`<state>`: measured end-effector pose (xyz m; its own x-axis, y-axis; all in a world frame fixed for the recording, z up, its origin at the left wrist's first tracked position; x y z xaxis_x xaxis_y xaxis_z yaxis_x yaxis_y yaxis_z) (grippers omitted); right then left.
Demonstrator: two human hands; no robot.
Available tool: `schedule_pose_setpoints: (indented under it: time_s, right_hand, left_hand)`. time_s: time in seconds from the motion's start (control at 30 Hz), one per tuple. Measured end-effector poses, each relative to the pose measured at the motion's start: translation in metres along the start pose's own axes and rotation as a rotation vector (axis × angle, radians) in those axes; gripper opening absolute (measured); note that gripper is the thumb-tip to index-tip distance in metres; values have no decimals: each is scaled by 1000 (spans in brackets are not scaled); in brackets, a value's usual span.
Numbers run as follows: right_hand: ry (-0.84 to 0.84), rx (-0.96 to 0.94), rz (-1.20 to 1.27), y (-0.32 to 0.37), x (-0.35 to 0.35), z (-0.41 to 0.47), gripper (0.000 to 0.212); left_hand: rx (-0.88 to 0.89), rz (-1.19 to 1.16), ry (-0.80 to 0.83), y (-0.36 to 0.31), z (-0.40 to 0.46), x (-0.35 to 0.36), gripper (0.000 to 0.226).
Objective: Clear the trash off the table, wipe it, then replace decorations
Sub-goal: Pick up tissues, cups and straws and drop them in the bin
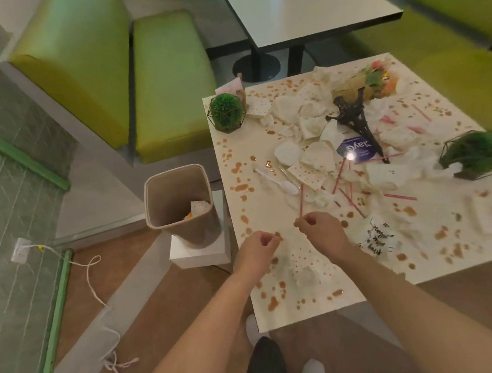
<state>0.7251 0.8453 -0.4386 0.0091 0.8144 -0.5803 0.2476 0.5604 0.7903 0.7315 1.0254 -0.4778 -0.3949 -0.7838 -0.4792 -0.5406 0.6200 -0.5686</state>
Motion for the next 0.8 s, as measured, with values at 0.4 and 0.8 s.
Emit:
schedule_pose_setpoints:
  time_s: [0.4, 0.8]
  right_hand:
    - [87, -8, -179, -72, -14, -67, 36]
    - [-93, 22, 180, -76, -25, -77, 29]
  left_hand:
    - [259, 548, -197, 0, -50, 72, 39]
    - [163, -14, -168, -16, -64, 56, 10]
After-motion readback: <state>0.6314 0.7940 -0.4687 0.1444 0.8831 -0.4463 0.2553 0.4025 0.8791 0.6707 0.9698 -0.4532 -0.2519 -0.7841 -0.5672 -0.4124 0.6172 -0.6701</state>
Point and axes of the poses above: each hand's wrist, its own z-axis towards the middle knuckle, its own x-axis out of the palm, y = z × x, the point moved 10 cm from there along z, towards the middle knuckle, and after that the axes turned 15 degrees about -x, right-handed, at the moved point
